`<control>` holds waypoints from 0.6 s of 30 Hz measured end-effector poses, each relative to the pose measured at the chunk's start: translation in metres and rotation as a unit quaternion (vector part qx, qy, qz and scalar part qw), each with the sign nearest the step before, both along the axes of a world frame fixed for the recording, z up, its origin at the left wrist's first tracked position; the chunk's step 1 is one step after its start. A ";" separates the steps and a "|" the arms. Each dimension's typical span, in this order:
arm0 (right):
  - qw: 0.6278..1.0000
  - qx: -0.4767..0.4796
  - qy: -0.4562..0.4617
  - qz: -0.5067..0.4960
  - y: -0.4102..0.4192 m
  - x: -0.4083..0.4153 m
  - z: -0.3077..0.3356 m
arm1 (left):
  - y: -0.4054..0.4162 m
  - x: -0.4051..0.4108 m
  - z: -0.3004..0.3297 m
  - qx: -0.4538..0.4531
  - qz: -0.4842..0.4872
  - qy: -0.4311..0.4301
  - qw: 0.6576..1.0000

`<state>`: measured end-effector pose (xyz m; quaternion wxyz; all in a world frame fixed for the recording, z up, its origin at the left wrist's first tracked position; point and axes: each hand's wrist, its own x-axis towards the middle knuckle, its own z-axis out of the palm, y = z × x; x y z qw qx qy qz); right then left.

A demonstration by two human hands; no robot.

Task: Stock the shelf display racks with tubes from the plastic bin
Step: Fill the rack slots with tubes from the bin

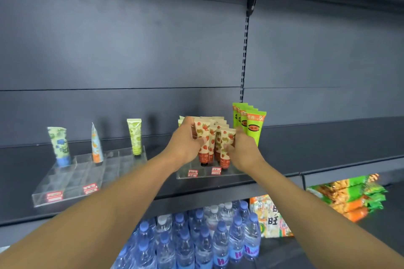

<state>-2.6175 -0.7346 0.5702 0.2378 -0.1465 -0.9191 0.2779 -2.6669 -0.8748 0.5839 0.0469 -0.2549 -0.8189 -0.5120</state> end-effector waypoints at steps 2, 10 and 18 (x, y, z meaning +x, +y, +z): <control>1.000 0.003 -0.008 -0.008 0.000 -0.001 -0.001 | 0.004 -0.001 -0.002 -0.001 -0.004 -0.002 1.000; 0.999 0.036 -0.028 -0.016 -0.004 0.009 -0.005 | 0.017 -0.001 -0.006 -0.004 0.005 0.004 1.000; 0.999 0.041 0.008 0.003 0.002 0.032 -0.008 | 0.028 0.002 -0.022 -0.055 0.018 0.010 0.998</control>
